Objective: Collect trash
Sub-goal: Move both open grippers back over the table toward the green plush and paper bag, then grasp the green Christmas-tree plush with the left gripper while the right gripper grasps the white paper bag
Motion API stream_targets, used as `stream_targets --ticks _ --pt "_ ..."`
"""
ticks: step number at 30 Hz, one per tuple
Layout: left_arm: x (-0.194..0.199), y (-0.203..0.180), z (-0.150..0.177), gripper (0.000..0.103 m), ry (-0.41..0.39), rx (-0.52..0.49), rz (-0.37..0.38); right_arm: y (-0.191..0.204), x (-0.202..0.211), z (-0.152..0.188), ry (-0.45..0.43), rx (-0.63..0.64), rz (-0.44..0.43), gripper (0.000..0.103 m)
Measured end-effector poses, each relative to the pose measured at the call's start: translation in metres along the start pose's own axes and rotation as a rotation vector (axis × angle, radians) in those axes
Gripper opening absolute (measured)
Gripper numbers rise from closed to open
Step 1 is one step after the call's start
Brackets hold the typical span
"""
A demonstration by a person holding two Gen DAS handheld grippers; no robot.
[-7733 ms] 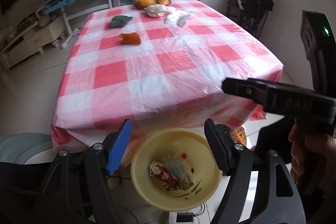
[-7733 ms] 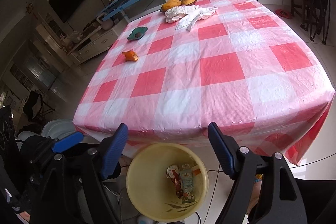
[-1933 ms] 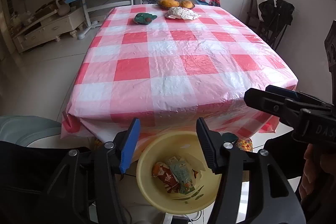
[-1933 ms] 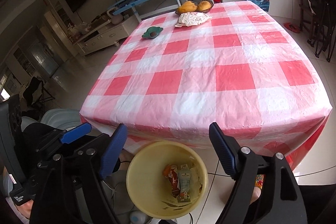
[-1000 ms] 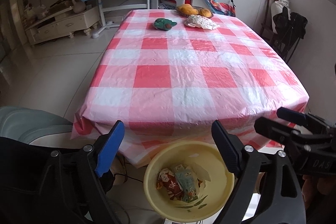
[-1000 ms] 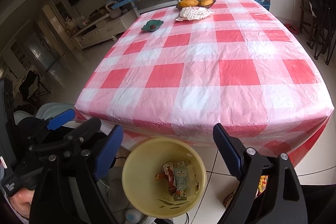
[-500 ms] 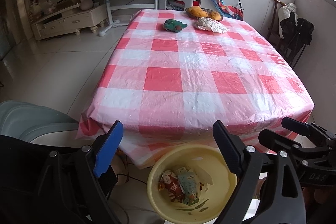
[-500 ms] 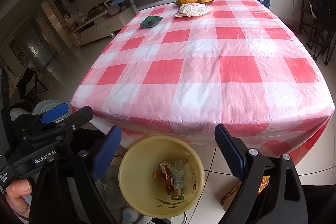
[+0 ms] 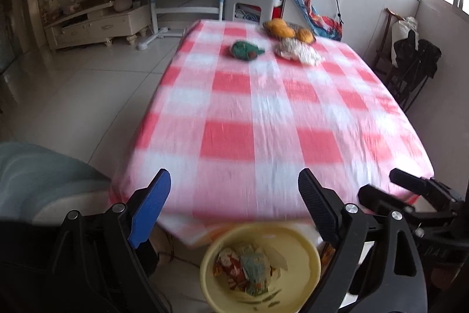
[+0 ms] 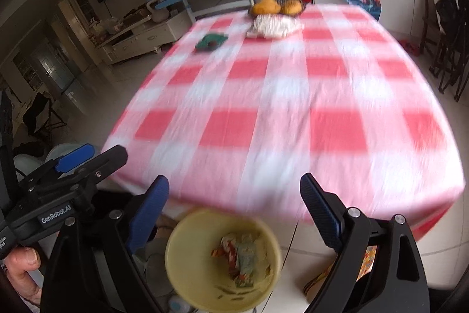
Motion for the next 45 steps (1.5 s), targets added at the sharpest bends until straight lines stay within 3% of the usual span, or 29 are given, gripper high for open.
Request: stream_targets --ticks 5,10,18,26,32,38,40,43,44,45 --pt "-0.017 0.012 -0.049 0.088 -0.038 0.047 -0.021 -0.02 -0.009 -0.056 -0.043 0.012 0.048 0.087" --pt "-0.054 0.024 -0.087 0.088 -0.027 0.126 -0.028 -0.043 -0.033 -0.102 -0.053 0.006 0.079 0.087" --pt "-0.118 0.007 -0.132 0.088 -0.013 0.141 -0.018 -0.067 -0.087 -0.163 -0.063 -0.04 0.068 0.087" --pt "-0.173 -0.001 -0.177 0.088 -0.018 0.167 -0.05 -0.071 -0.126 -0.2 -0.061 0.004 0.075 0.087" --pt "-0.203 -0.007 -0.196 0.088 0.003 0.141 -0.079 -0.065 -0.148 -0.209 -0.036 0.06 0.076 0.087" --pt "-0.229 -0.009 -0.194 0.088 0.063 0.094 -0.106 -0.065 -0.167 -0.207 0.024 0.113 0.094 0.074" --pt "-0.236 -0.011 -0.19 0.084 0.08 0.073 -0.105 -0.062 -0.169 -0.205 0.034 0.136 0.092 0.068" --pt "-0.242 -0.019 -0.185 0.068 0.081 0.023 -0.095 -0.055 -0.168 -0.202 0.044 0.165 0.076 0.052" --pt "-0.241 -0.023 -0.184 0.059 0.075 0.002 -0.091 -0.052 -0.167 -0.2 0.049 0.177 0.068 0.044" --pt "-0.24 -0.027 -0.184 0.044 0.068 -0.015 -0.082 -0.05 -0.167 -0.2 0.051 0.18 0.06 0.036"
Point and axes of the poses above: each gripper's, at about its wrist camera, not at the fingertips, and x roughly against the way its jaws point, y to its left, z to its underside, the point moved 8 cm from there along -x, roughly the way its jaws point, and after that the axes turned 3 degrees about -x, right-handed, at the moved point
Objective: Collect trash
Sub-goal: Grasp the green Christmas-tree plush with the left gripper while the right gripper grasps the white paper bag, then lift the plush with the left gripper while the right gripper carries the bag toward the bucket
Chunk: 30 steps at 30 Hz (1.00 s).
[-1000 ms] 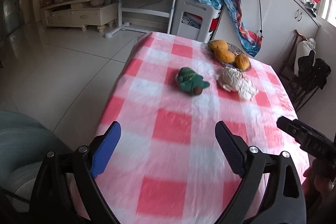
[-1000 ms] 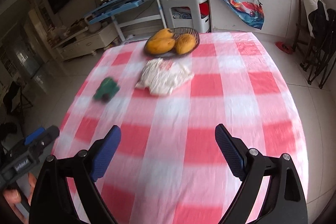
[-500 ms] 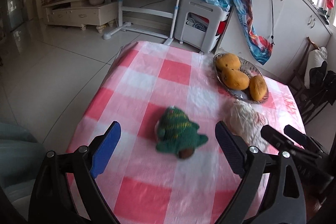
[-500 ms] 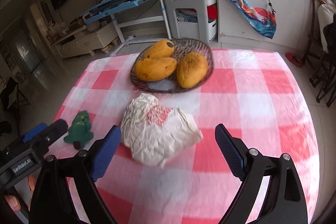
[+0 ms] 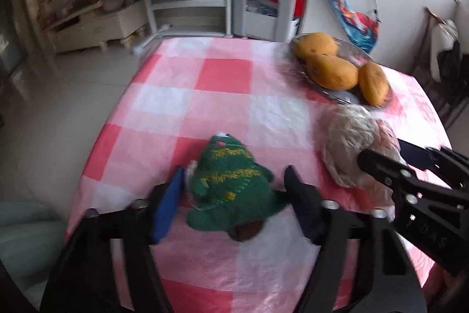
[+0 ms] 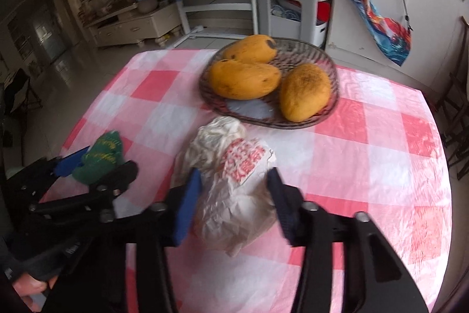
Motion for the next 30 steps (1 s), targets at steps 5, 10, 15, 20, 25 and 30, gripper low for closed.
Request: stream_targets --ticks 5,10,15,20,25,30 --pt "0.013 -0.006 0.006 0.035 0.003 -0.034 0.051 0.002 0.009 -0.001 0.002 -0.03 -0.055 0.02" --pt "0.043 0.001 0.016 0.034 -0.026 -0.067 0.036 0.001 0.038 -0.001 -0.041 -0.084 -0.109 0.019" --pt "0.091 0.007 0.027 0.034 -0.079 -0.084 0.046 0.014 0.077 0.005 -0.095 -0.084 -0.142 0.019" --pt "0.134 0.015 0.051 0.035 -0.107 -0.118 0.039 0.026 0.115 0.017 -0.142 -0.111 -0.193 0.019" --pt "0.167 0.024 0.072 0.035 -0.139 -0.124 0.028 0.023 0.144 0.04 -0.173 -0.188 -0.244 0.019" --pt "0.181 0.025 0.088 0.035 -0.148 -0.124 0.037 0.025 0.157 0.06 -0.181 -0.222 -0.258 0.019"
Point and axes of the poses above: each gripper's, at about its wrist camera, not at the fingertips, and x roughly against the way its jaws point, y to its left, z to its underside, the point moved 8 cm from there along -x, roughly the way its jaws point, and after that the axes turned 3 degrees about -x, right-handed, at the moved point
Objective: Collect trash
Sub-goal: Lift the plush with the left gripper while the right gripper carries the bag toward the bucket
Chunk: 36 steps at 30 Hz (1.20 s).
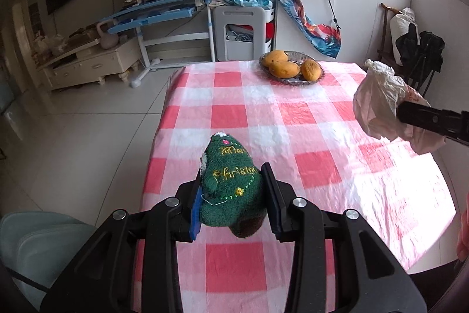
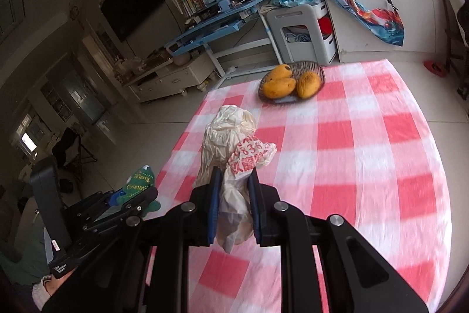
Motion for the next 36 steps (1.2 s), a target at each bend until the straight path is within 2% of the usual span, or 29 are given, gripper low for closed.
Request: stream_targets --ticks 7,17,36 --pt "0.014 -0.007 -0.009 0.035 -0.048 -0.028 0.001 0.003 0.003 -0.005 -0.006 -0.006 -0.022 0.02" --pt "0.018 -0.014 -0.013 0.035 -0.046 -0.039 0.019 0.017 0.009 0.008 0.015 0.096 -0.014 0.022" --pt "0.016 -0.017 -0.014 0.035 -0.046 -0.044 0.032 0.019 0.012 0.015 0.031 0.119 -0.024 0.023"
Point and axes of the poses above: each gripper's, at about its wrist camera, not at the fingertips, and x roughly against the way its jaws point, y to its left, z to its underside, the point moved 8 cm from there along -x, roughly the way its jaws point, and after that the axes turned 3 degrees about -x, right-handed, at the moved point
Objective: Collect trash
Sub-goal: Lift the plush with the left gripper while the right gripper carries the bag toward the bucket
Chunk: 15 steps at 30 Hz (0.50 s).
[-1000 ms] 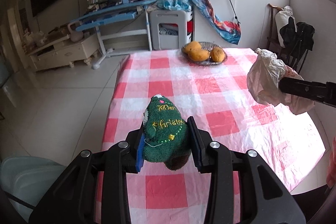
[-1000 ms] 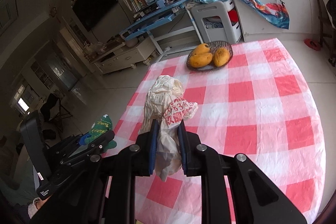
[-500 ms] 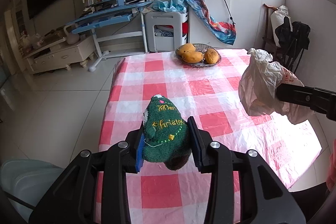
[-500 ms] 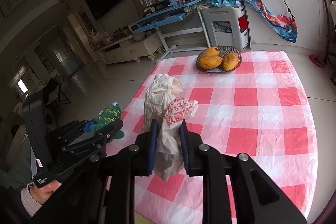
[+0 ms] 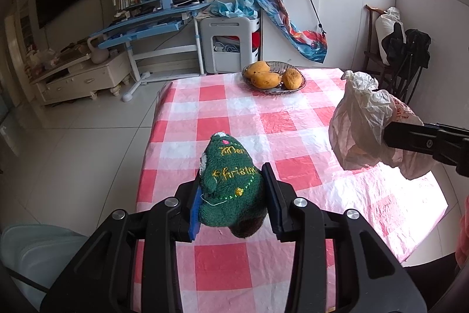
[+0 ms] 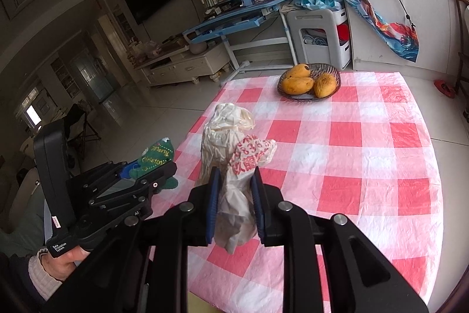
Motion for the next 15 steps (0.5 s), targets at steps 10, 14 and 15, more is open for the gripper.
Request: stream_targets --ticks 10,14,15 --pt "0.002 -0.001 -0.002 0.035 -0.005 -0.005 -0.002 0.005 0.004 0.006 0.022 0.027 -0.01 0.024" --pt "0.01 -0.005 -0.003 0.035 -0.021 -0.015 -0.006 0.01 0.007 0.012 0.031 0.03 -0.016 0.024" --pt "0.014 -0.006 -0.002 0.035 -0.026 -0.017 -0.008 0.012 0.008 0.015 0.034 0.027 -0.021 0.024"
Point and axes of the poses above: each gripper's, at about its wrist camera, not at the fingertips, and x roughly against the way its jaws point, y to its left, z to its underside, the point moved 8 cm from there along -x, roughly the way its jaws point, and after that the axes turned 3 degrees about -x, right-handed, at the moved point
